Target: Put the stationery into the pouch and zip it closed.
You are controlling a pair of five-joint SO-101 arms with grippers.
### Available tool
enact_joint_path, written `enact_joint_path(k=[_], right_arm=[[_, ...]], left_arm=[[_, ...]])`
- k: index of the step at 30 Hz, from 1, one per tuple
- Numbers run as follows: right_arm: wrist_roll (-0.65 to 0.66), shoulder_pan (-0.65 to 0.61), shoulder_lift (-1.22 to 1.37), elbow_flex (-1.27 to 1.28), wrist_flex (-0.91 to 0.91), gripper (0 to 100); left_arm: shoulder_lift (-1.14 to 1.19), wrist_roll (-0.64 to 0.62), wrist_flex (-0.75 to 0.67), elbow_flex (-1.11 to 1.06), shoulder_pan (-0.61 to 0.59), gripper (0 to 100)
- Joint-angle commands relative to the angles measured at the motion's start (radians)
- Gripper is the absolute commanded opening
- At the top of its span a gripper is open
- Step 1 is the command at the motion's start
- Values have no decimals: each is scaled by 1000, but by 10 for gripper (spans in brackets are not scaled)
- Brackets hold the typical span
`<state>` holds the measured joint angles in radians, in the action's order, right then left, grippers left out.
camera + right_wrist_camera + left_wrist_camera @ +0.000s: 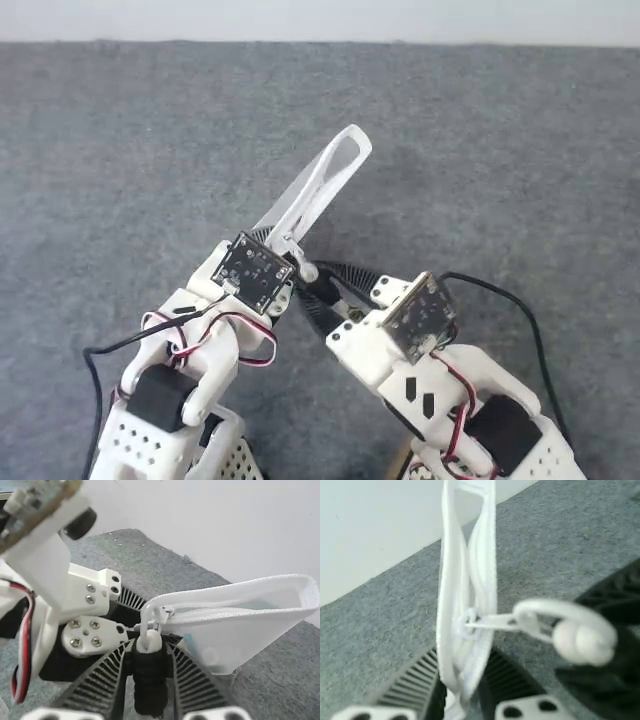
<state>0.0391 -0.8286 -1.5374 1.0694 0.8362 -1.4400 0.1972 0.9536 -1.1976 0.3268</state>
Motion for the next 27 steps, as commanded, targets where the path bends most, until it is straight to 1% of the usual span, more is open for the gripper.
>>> enact_joint_path(k=[1,5,9,14,18,21,27], right_arm=[[-57,70,-15,-61,-56,6],[-81,113,-7,-61,-84,6],[-101,137,-7,-61,-94,6],[-170,183,-5,-55,-153,6],[-175,205,-5,0,-248,6],[-173,205,-5,40,-314,6],[-169,208,-5,41,-326,6]], left_arm=[[-21,-12,26,44,2,11],[-21,-12,98,87,2,10],[-21,-11,110,87,2,9],[-21,-11,140,90,2,9],[-21,-11,140,90,2,9],[-21,18,140,85,2,9],[-21,21,140,84,2,9]])
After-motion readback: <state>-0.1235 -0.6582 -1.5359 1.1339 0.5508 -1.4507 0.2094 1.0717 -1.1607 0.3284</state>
